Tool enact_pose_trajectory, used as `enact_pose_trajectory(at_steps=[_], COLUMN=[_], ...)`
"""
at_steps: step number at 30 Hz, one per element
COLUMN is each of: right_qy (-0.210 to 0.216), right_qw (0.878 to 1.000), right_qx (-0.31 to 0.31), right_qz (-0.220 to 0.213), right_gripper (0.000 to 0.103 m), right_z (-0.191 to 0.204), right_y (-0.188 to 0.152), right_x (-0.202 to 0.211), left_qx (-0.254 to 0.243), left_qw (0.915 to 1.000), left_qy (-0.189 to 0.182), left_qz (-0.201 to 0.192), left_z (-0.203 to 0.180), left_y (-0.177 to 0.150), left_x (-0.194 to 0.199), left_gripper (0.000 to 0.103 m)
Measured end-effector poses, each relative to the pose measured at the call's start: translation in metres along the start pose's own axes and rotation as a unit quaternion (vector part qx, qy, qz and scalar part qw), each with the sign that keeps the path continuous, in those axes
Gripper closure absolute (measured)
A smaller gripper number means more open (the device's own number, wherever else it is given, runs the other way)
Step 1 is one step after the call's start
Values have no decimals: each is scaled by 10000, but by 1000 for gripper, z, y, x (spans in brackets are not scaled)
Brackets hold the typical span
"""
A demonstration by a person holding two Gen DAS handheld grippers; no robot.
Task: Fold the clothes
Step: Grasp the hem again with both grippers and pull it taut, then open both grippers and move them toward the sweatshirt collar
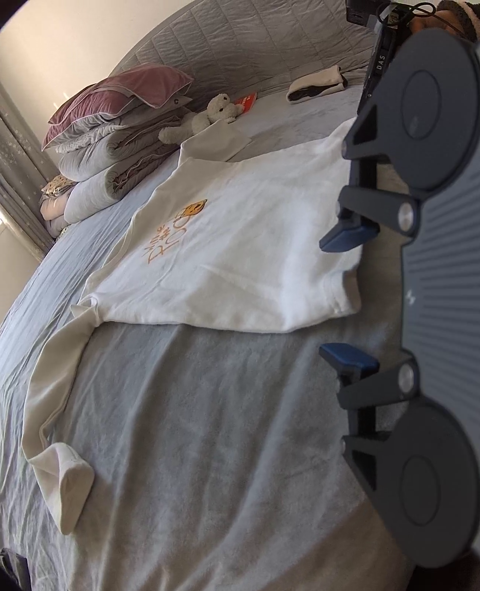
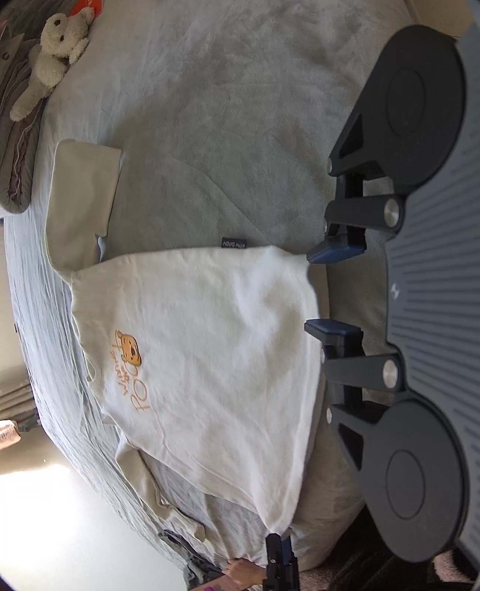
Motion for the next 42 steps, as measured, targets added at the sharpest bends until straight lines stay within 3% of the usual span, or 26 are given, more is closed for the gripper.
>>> enact_pose_trajectory(at_steps=[3,5,11,16,26,32,33,37,40,42], right_qy=[237,530,1339,1596,1250,934,859,583,555,601], right_qw=[9983,9941,9665,9494,9492,9405,9383,9303,9218,9175], right_qx=[511,902,2102,2640,2828,3193,3264,3501,3735,3847], right_qz=[-153,-297,-607,-593,-583,-696,-754,-931,-881,-811], right_gripper=[65,65,68,68,68,68,69,94,97,97], right_z=[27,48,123,164,174,182,184,186,185,184], right_y=[-7,-11,-21,-27,-27,-29,-29,-30,-33,-36], right_x=[2,4,-6,-25,-50,-63,-65,-70,-66,-60], left_qx=[-82,-117,119,291,452,551,567,673,545,373], left_qw=[9998,9994,9981,9966,9949,9939,9937,9944,9978,9992], left_qy=[-199,-323,-595,-735,-871,-915,-923,-761,-360,-101], left_qz=[36,-3,-124,-220,-232,-273,-280,-288,-127,26], left_z=[-8,-11,-13,-12,-6,-4,-4,4,12,15], left_y=[-3,-2,0,2,3,4,5,3,-3,-11], left_x=[-5,-7,-7,-5,-2,-1,-1,1,0,-1], left_gripper=[59,73,77,78,78,78,78,78,97,99])
Point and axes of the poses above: each gripper's, at about its wrist camera, not at the fingertips, and x roughly against the way its jaws point, z to its left, y to its top, the point moved 7 cm from there along -x, roughly the way its jaws point
